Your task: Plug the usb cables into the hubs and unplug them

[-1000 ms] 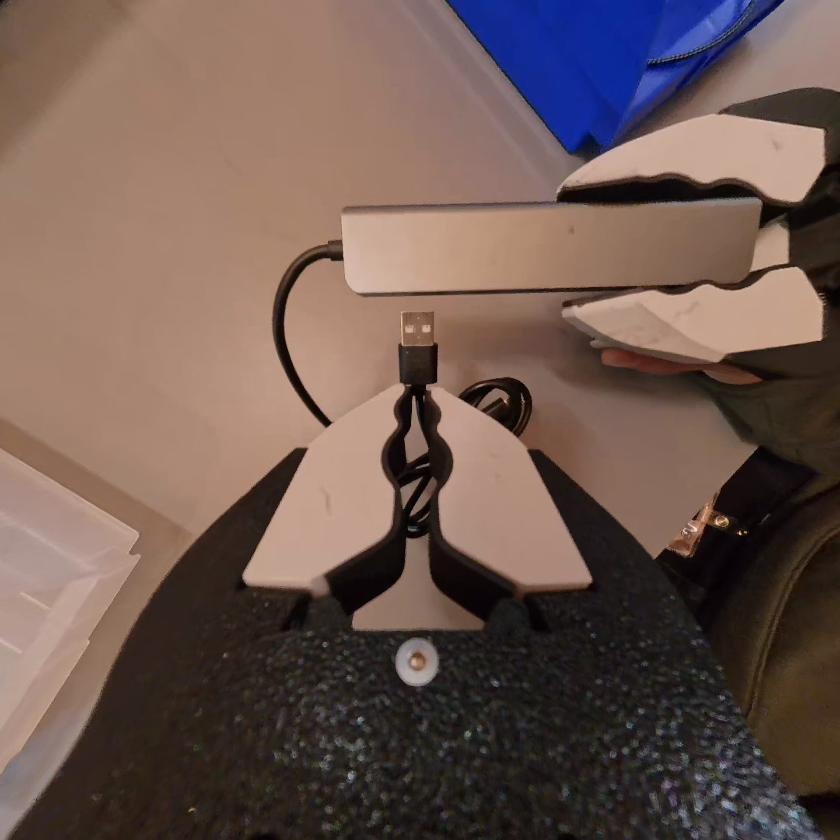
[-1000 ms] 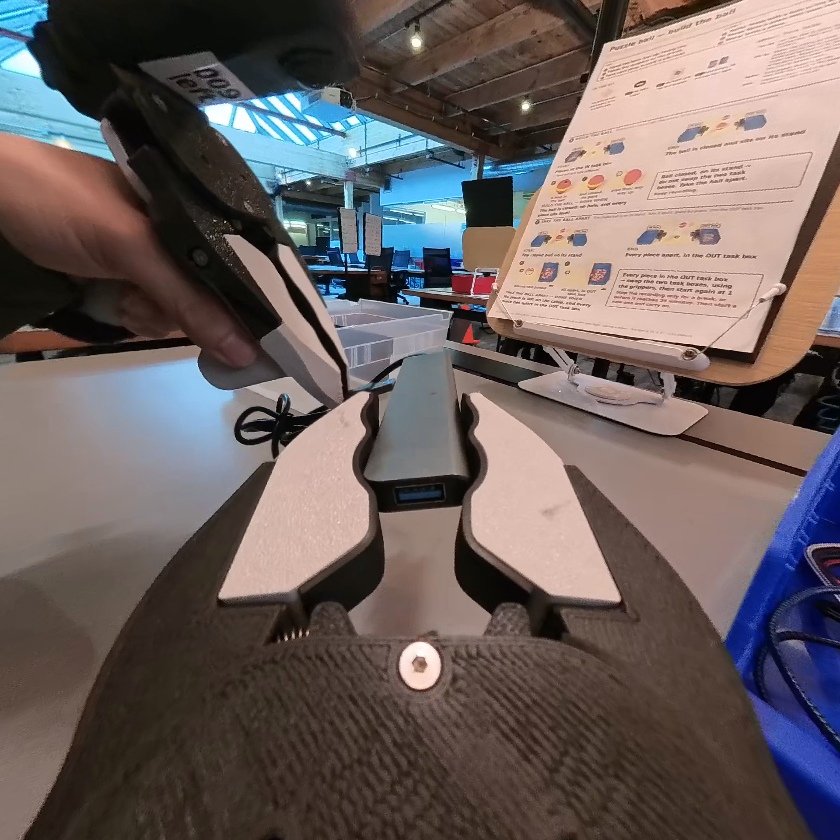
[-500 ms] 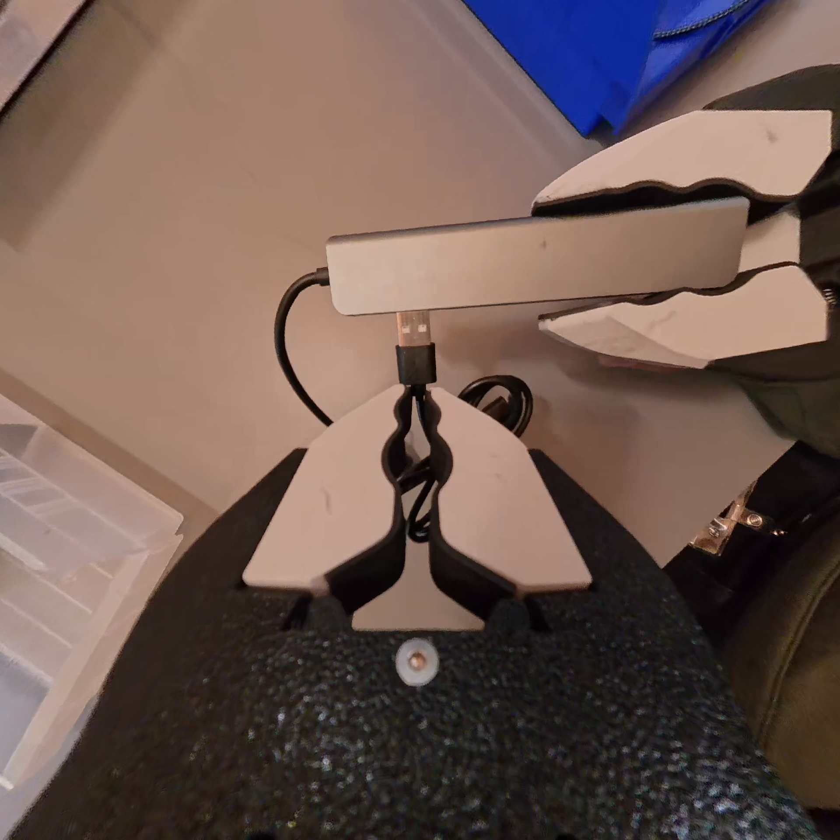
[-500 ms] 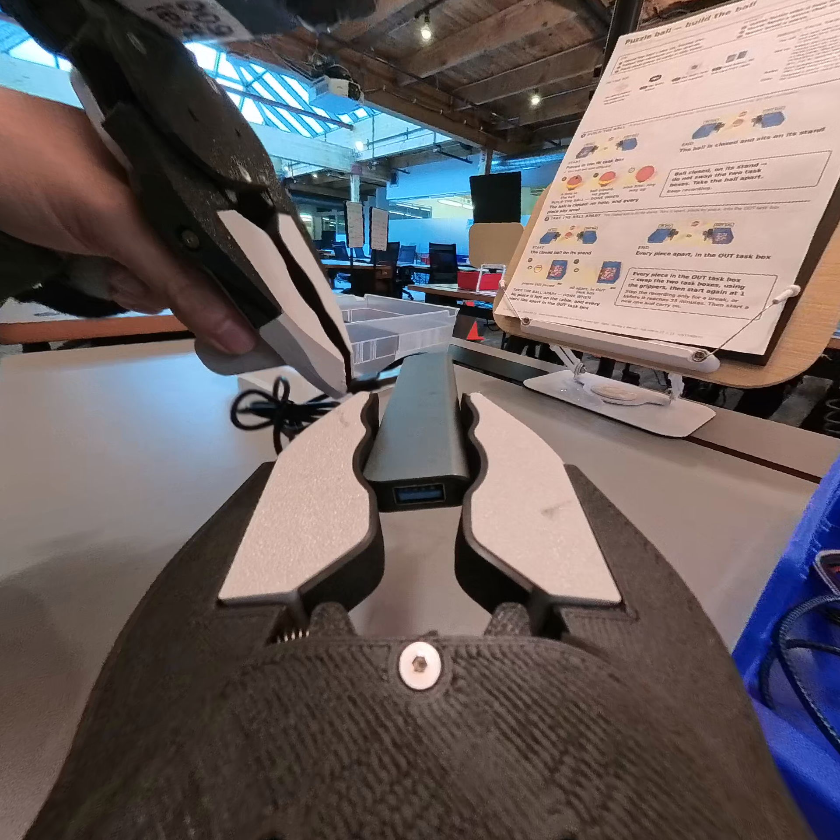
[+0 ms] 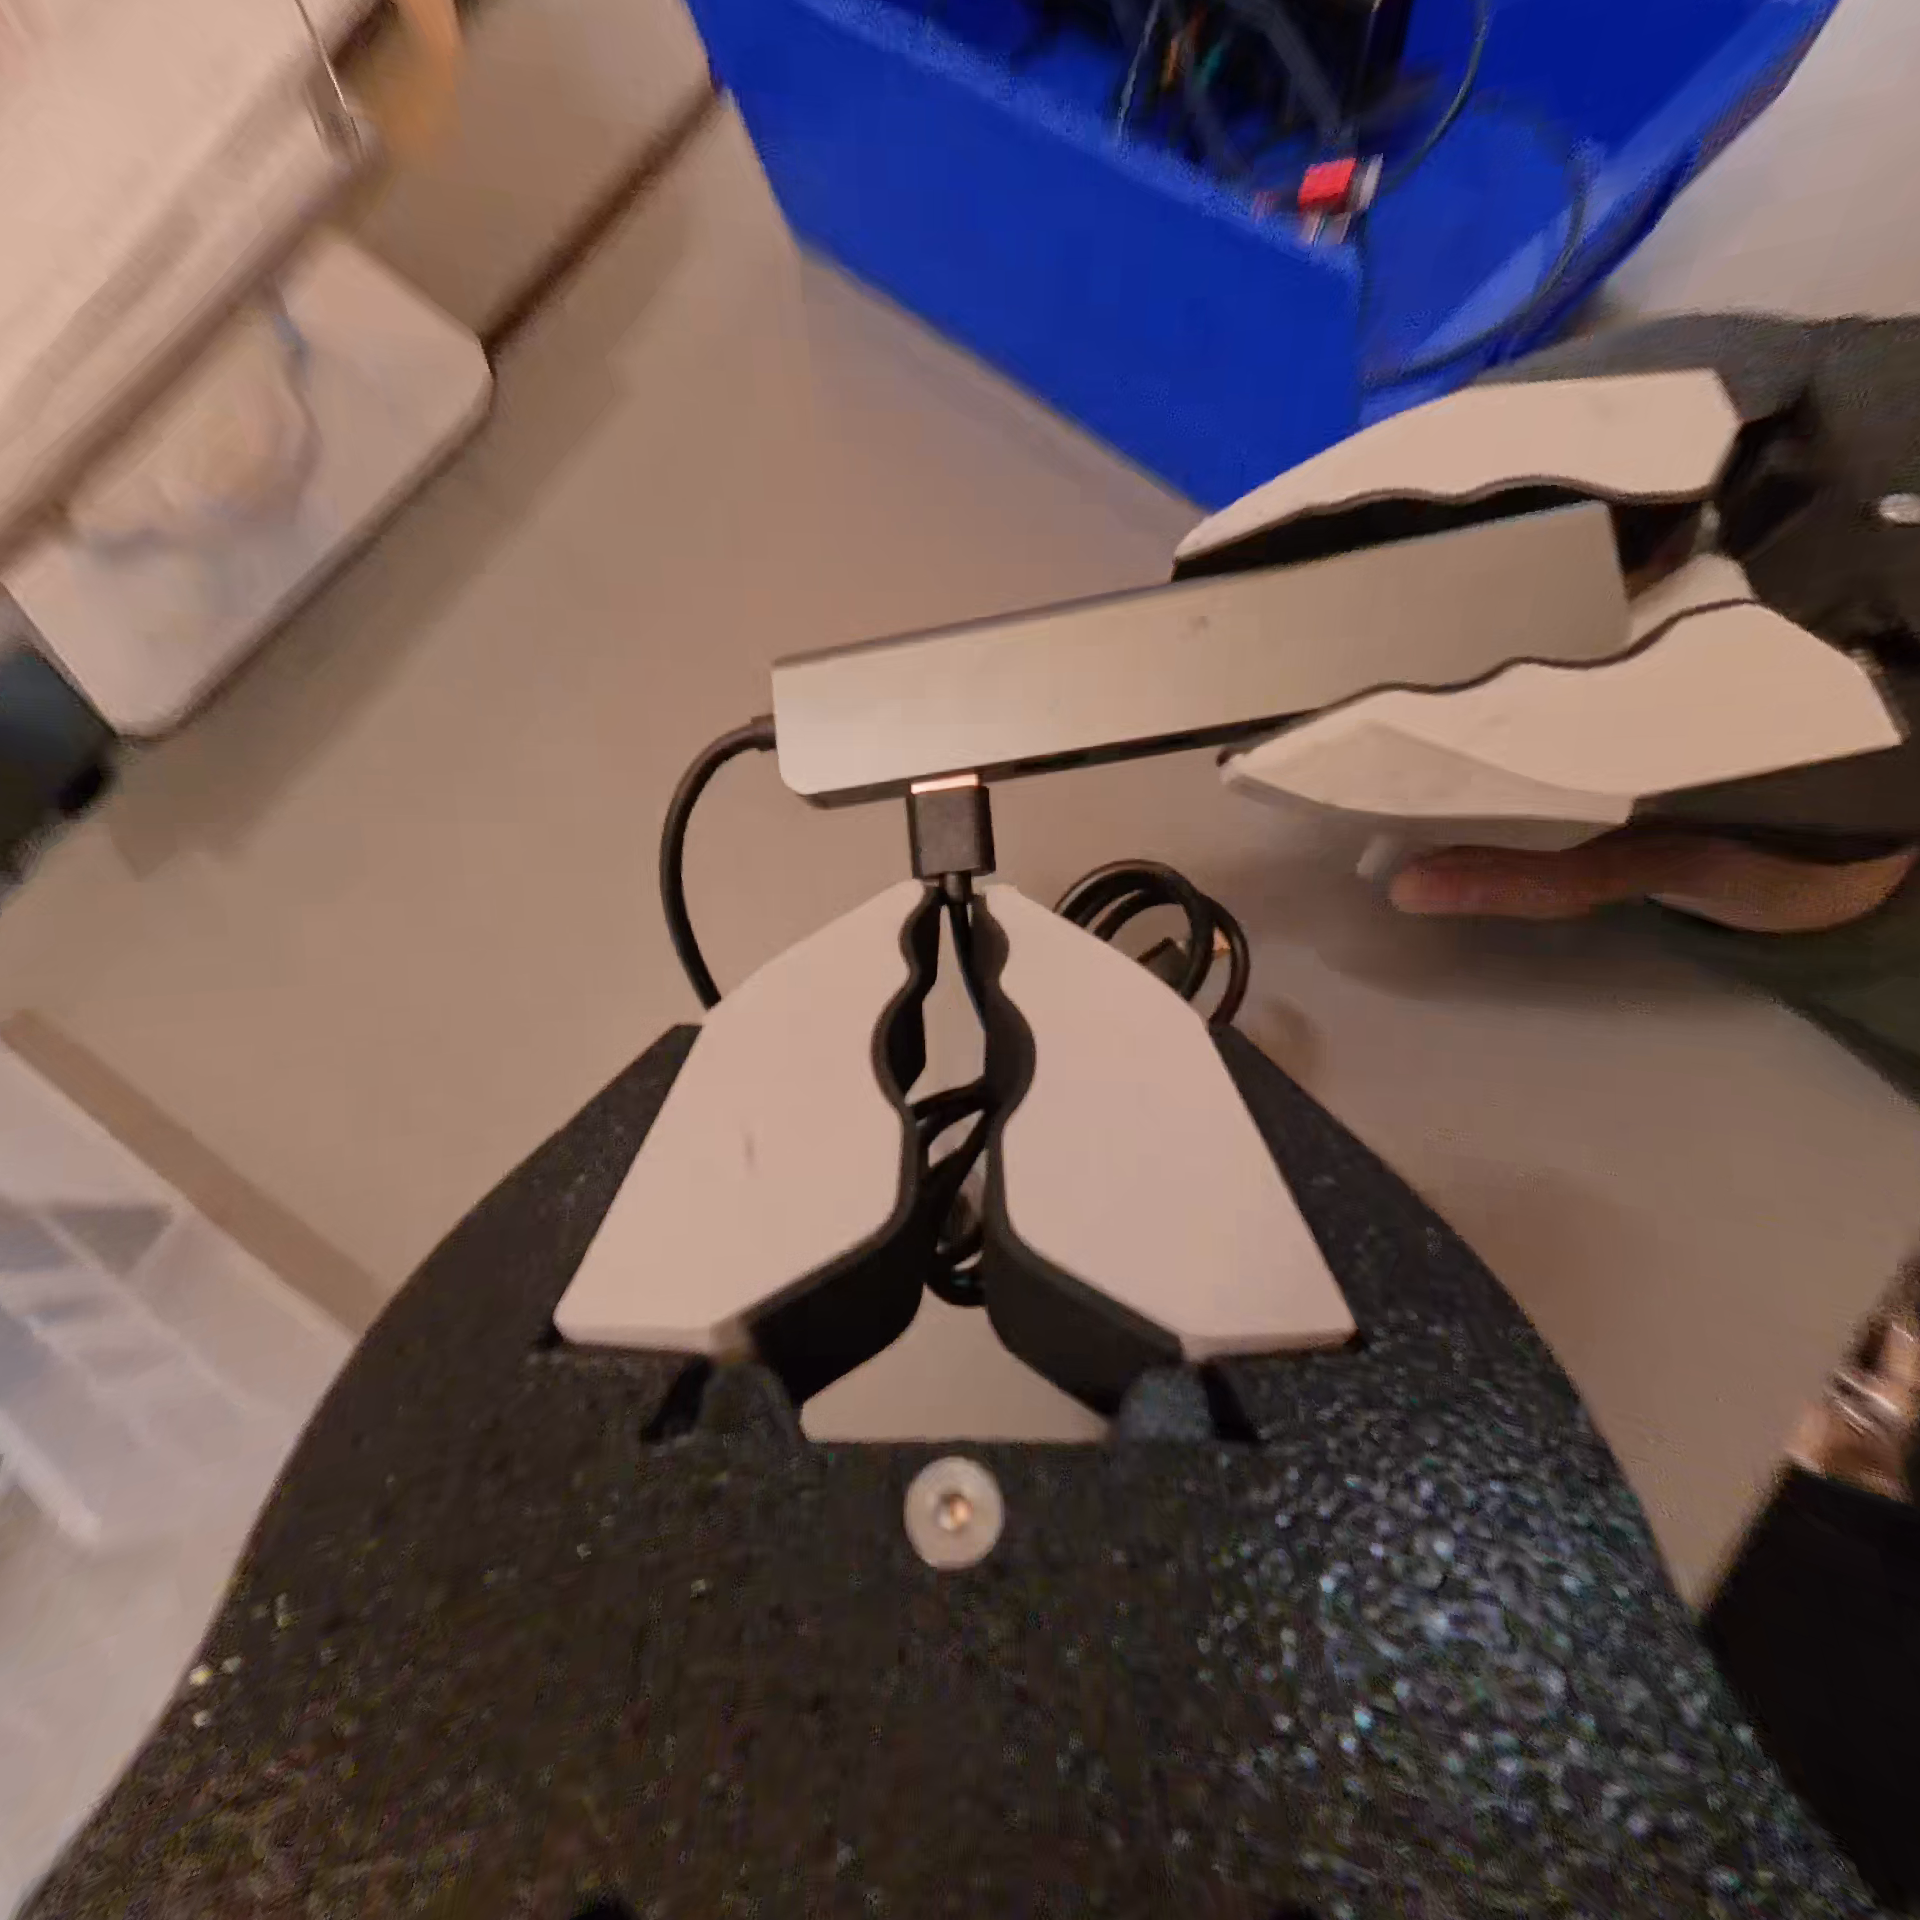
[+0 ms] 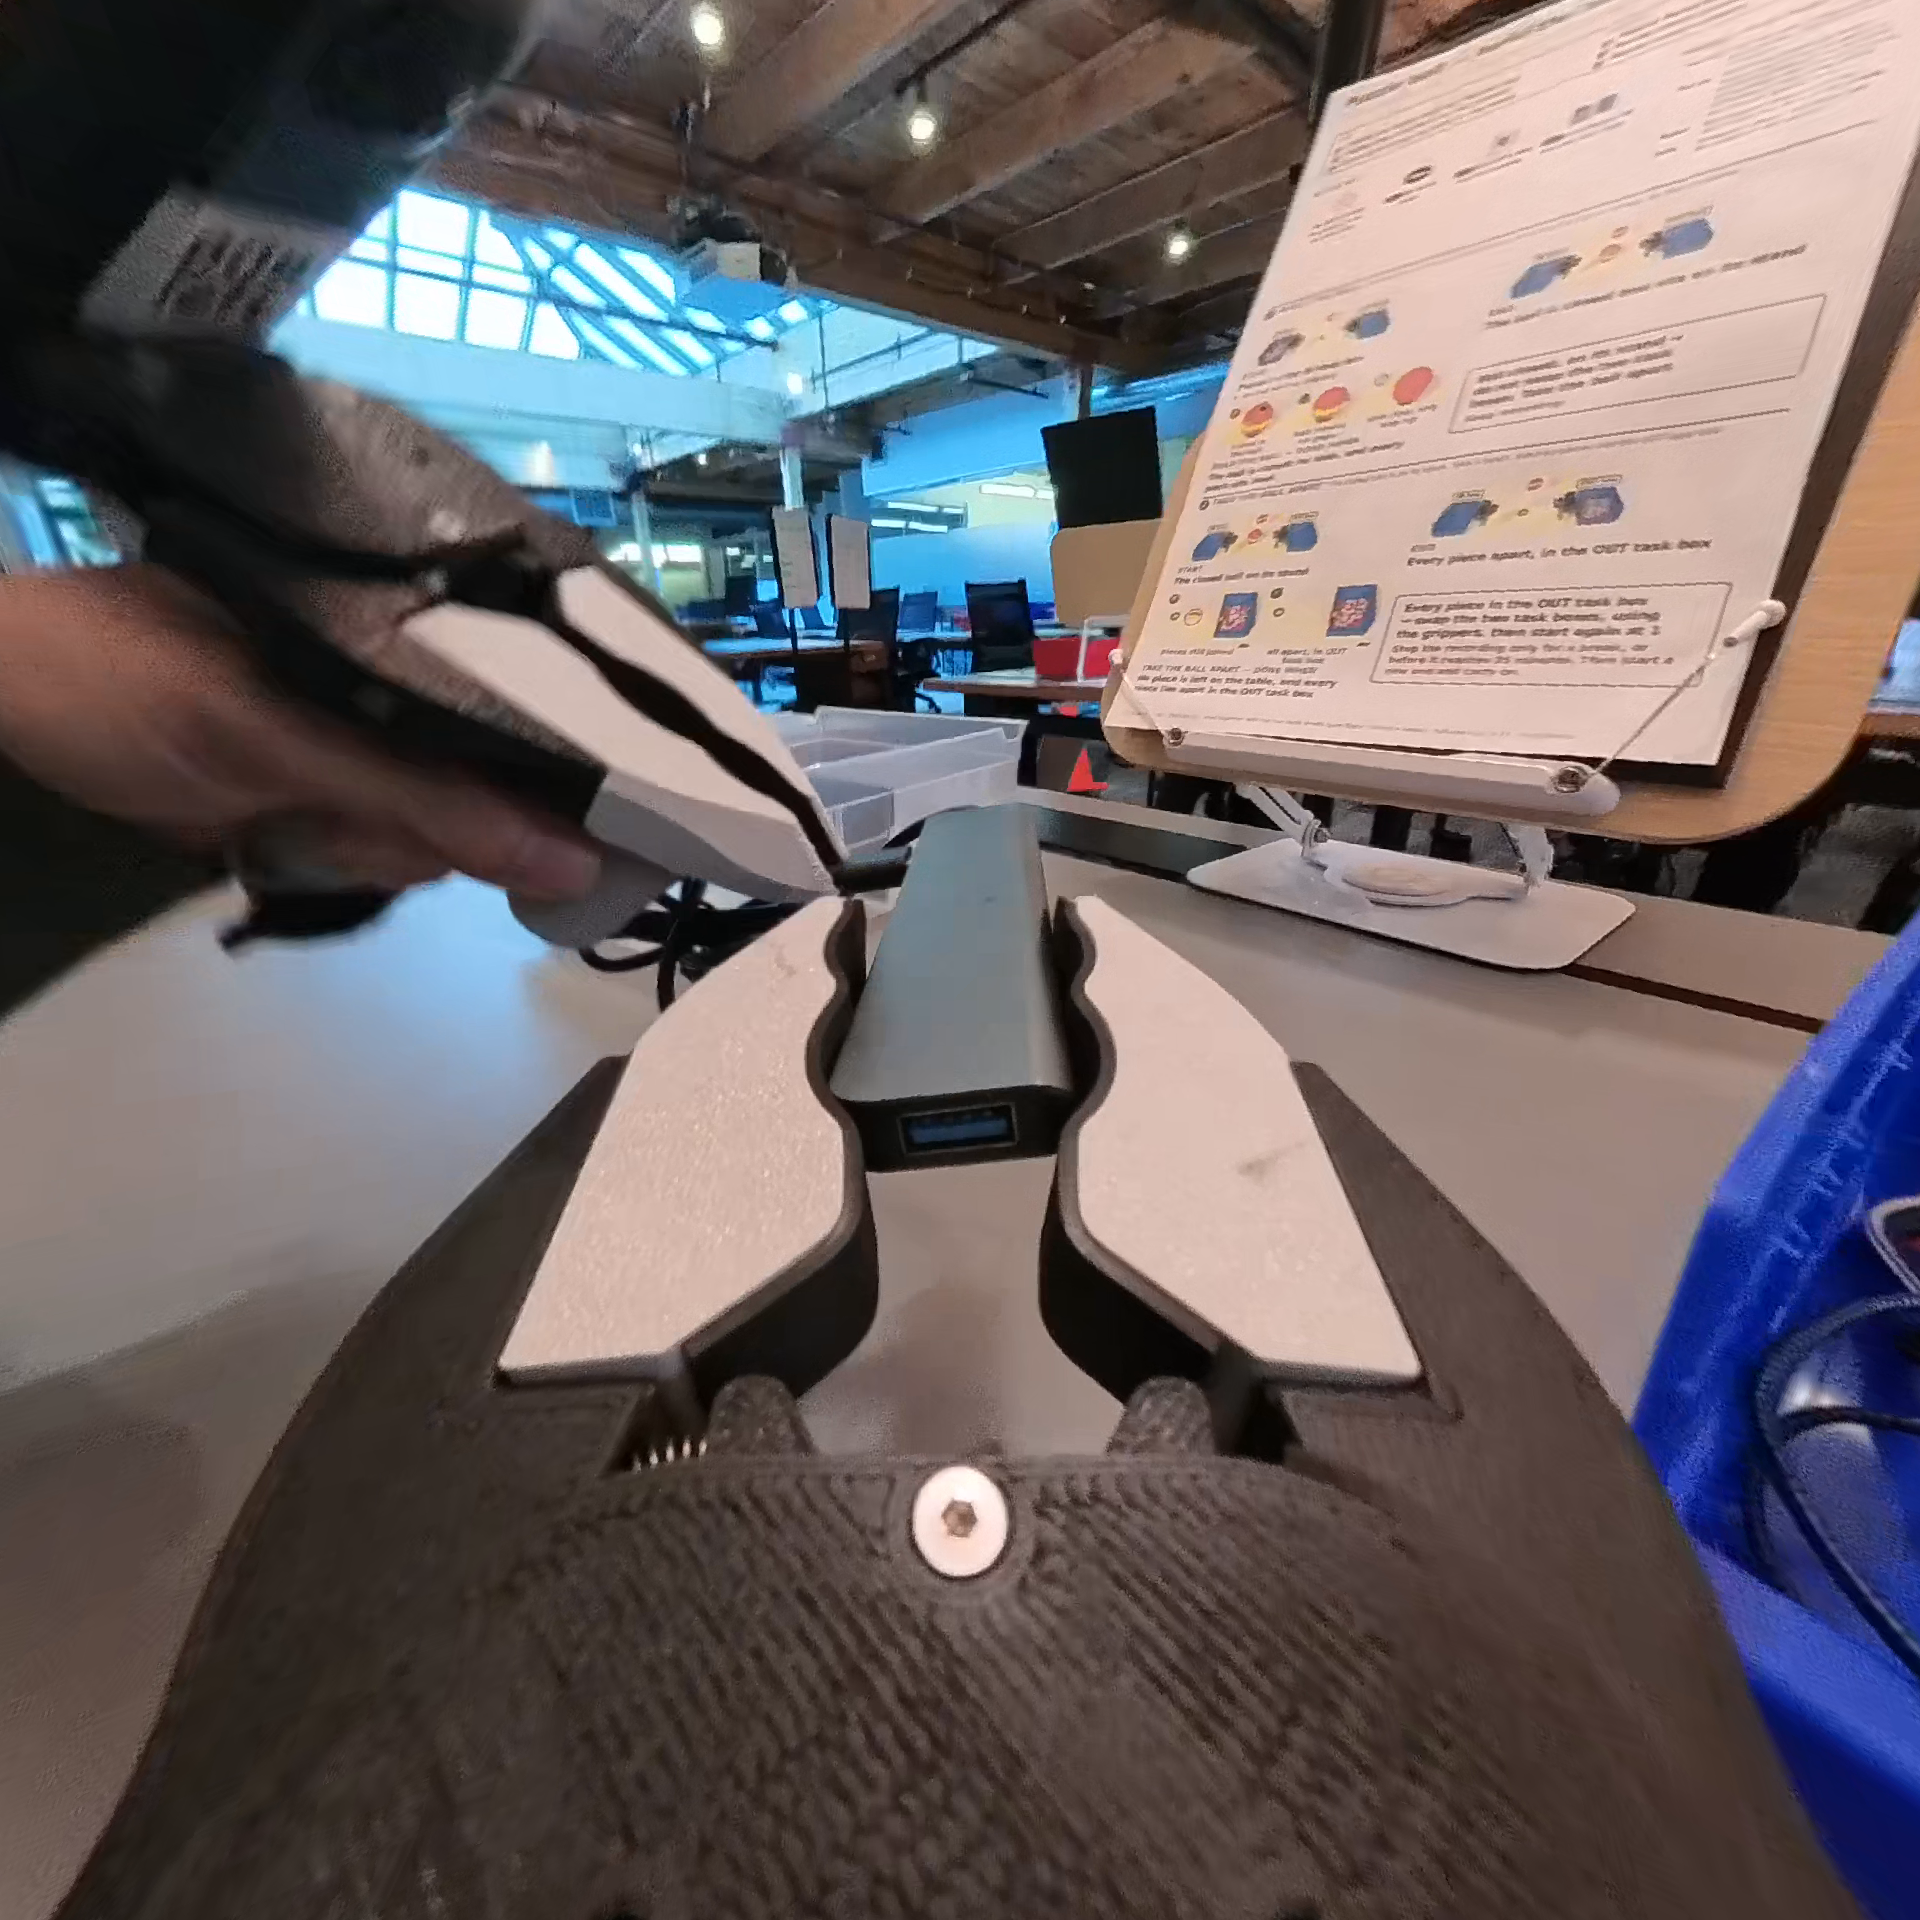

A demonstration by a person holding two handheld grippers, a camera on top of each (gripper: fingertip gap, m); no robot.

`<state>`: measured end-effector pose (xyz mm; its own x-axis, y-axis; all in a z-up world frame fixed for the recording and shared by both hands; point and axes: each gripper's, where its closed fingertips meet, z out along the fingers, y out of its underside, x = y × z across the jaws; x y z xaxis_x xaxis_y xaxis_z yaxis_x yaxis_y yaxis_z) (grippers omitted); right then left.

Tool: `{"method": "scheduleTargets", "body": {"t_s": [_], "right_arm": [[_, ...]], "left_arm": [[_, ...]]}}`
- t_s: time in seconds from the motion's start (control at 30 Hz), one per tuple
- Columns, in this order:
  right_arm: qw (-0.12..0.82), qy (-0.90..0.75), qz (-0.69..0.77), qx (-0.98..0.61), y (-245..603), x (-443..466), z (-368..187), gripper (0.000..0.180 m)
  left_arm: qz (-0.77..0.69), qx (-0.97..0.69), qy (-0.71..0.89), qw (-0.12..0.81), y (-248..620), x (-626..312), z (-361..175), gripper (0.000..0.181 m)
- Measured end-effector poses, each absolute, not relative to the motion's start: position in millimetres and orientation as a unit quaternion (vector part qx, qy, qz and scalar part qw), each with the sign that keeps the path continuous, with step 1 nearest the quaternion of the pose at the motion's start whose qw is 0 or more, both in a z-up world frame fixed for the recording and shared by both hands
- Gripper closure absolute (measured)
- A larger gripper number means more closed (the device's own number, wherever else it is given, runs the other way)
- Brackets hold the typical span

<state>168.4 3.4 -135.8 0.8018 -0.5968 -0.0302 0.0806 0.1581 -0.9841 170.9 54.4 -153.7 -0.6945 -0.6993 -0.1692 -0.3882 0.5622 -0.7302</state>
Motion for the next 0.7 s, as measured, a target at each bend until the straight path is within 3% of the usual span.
{"method": "scheduleTargets", "body": {"t_s": [0.03, 0.27, 0.57, 0.7], "right_arm": [[0.737, 0.220, -0.225, -0.597, 0.0, 169.9, -134.5, 0.144], [0.755, 0.242, -0.209, -0.573, -9.8, 174.5, -131.3, 0.144], [0.758, 0.242, -0.210, -0.569, -10.7, 174.4, -130.3, 0.144], [0.755, 0.236, -0.214, -0.573, -8.9, 173.0, -130.5, 0.144]], "left_arm": [[-0.381, -0.303, 0.837, 0.248, 50.7, 173.1, -150.5, 0.176], [-0.550, -0.313, 0.722, 0.278, 38.7, 178.2, -133.9, 0.175], [-0.513, -0.317, 0.737, 0.305, 40.3, 180.0, -145.2, 0.163], [-0.510, -0.333, 0.744, 0.275, 41.2, 180.2, -149.7, 0.161]]}}
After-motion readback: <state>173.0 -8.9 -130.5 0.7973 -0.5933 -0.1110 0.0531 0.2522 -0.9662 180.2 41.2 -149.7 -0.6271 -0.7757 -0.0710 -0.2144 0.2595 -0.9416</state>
